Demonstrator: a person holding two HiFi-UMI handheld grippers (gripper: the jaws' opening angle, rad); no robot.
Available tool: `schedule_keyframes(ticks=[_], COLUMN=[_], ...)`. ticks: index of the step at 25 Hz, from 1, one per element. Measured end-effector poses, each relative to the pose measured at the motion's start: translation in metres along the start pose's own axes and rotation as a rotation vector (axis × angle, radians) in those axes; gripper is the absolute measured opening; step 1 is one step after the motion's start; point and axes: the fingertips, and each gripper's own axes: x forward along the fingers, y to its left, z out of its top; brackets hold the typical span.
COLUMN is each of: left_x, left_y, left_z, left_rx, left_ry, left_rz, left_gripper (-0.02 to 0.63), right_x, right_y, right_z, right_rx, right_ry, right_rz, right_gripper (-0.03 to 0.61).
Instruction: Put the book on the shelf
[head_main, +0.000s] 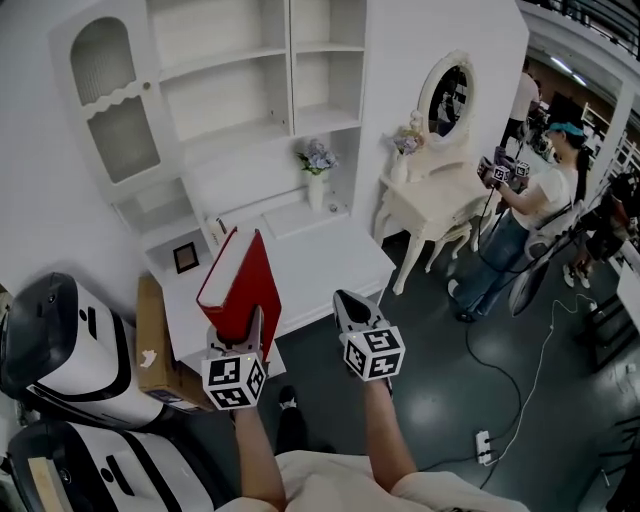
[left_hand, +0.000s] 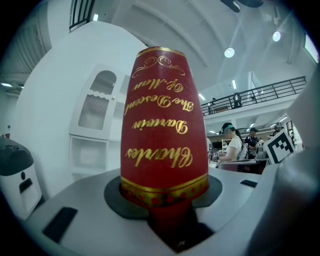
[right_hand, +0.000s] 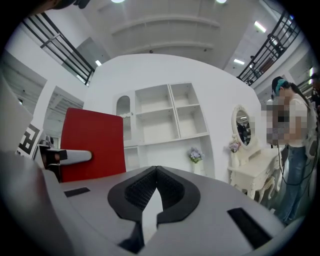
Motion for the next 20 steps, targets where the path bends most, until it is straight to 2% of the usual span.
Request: schedule_keyframes(ticks=[5, 9, 13, 20], left_x=[0.054, 0.099, 0.143, 0.215], left_y=[0.032, 0.057, 0.091, 0.140], left_z=[-0.003, 0.005, 0.020, 0.044], left_rx=[-0.003, 0.013, 0.017, 0.073], left_ry=[0.005, 0.008, -0.002, -0.010], left_rz=[0.006, -0.010, -0.009, -0.029], left_gripper=[0.195, 0.195, 0.195, 0.195], right_x=[0.056, 0.110, 0.172, 0.269], right_y=[-0.016, -0.028, -0.024, -0.017], right_z=[-0.002, 0.010, 0.019, 0.035], right_rx=[-0.012, 0.011, 0.011, 0.012], right_ry=[0.017, 0.003, 0.016, 0.025], right_rz=[-0.006, -0.016, -0.001, 0.010], right_gripper=[0.026, 0.026, 0.026, 0.026])
